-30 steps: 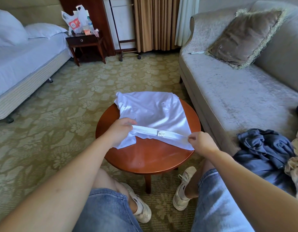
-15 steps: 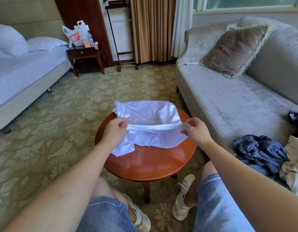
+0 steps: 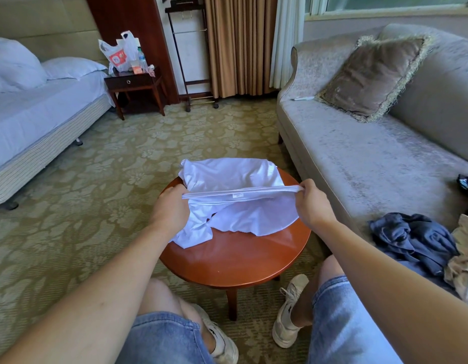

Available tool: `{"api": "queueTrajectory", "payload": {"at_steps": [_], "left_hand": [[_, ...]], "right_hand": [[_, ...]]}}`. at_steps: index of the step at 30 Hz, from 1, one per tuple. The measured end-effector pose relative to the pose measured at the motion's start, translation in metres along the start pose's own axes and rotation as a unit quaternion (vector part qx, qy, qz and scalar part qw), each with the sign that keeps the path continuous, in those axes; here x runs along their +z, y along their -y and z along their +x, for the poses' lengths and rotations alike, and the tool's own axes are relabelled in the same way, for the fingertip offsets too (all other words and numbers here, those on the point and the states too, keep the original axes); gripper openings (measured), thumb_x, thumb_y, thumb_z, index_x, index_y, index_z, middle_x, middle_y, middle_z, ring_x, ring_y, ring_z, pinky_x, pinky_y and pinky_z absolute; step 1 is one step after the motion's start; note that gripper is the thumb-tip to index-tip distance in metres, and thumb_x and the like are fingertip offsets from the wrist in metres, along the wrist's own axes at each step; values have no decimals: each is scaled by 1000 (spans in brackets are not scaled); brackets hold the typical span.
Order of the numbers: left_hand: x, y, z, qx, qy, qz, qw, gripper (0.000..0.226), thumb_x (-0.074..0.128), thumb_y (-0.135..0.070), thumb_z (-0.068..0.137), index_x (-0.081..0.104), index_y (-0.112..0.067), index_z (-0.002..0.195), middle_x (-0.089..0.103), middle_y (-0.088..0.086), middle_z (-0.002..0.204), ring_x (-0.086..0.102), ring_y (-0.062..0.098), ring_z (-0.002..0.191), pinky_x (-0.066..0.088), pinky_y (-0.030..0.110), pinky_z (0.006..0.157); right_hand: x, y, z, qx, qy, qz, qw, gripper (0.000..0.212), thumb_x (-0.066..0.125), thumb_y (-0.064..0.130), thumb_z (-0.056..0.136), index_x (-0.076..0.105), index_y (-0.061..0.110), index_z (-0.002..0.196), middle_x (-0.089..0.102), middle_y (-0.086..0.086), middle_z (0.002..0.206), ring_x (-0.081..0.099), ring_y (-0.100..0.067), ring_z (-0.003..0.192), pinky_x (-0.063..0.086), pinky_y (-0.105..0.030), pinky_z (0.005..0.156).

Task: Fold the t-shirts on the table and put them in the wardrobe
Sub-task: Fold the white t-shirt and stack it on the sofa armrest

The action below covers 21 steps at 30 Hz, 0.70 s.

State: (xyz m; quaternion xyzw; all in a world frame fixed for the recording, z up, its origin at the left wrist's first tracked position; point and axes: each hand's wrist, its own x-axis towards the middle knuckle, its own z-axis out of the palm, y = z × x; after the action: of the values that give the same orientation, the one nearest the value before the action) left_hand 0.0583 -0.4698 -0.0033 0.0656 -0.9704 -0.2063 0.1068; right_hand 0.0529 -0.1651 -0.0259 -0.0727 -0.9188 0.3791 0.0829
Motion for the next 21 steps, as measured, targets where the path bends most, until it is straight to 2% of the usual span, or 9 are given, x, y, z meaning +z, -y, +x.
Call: {"api": "queueTrajectory", "payload": {"at_steps": [5, 10, 13, 15, 16, 18, 19, 21], "left_hand": [[-20, -14, 8, -50, -112, -123, 985, 32, 42, 6, 88, 66, -7, 104, 66, 13, 99, 54, 29, 86, 33, 25, 68], [-67, -25, 35, 4, -179, -150, 972, 37, 43, 8, 85, 67, -5, 110, 67, 15, 109, 59, 32, 103, 35, 23, 74], [-96, -31, 45, 23, -207, -131, 969, 35, 44, 2, 91, 66, -6, 117, 66, 14, 117, 58, 31, 108, 40, 29, 83], [-107, -33, 45, 27, -195, -118, 973, 29, 45, -3, 94, 66, -6, 114, 67, 13, 112, 60, 30, 102, 41, 30, 78], [-110, -33, 44, 21, -177, -120, 977, 26, 45, -6, 96, 66, -7, 112, 68, 13, 104, 62, 28, 92, 42, 29, 72], [-113, -32, 39, -5, -104, -156, 982, 21, 42, -11, 100, 60, -8, 108, 65, 9, 85, 66, 19, 65, 46, 30, 57], [-114, -32, 36, -24, -56, -194, 979, 18, 41, -13, 101, 56, -9, 109, 62, 8, 81, 67, 14, 55, 50, 31, 56], [-118, -33, 30, -59, 28, -290, 955, 15, 44, -14, 103, 53, -8, 113, 60, 12, 83, 67, 11, 50, 57, 29, 57]], "right_hand": [[-3, 17, 4, -38, -47, 54, 997, 9, 39, 17, 98, 46, 12, 98, 53, 0, 86, 51, -25, 80, 36, -34, 65], [-24, 56, 21, -88, -124, 107, 983, 12, 39, 19, 99, 45, 10, 93, 54, -7, 90, 49, -26, 81, 33, -33, 66], [-39, 80, 30, -96, -178, 120, 972, 20, 38, 25, 99, 46, 8, 94, 55, -9, 89, 49, -29, 82, 39, -37, 70], [-44, 86, 32, -97, -193, 111, 970, 22, 37, 27, 100, 44, 9, 92, 53, -8, 87, 49, -31, 81, 38, -38, 70], [-46, 85, 32, -95, -187, 102, 972, 22, 37, 28, 100, 43, 9, 91, 53, -8, 86, 50, -31, 82, 38, -38, 71], [-50, 81, 29, -84, -166, 77, 980, 25, 37, 30, 101, 43, 8, 92, 54, -10, 87, 51, -33, 83, 41, -41, 72], [-53, 79, 28, -78, -154, 64, 983, 26, 36, 32, 102, 42, 8, 93, 54, -12, 87, 52, -34, 84, 41, -41, 71], [-58, 76, 27, -66, -132, 58, 987, 29, 35, 34, 102, 42, 8, 92, 55, -13, 87, 56, -35, 82, 39, -38, 65]]}}
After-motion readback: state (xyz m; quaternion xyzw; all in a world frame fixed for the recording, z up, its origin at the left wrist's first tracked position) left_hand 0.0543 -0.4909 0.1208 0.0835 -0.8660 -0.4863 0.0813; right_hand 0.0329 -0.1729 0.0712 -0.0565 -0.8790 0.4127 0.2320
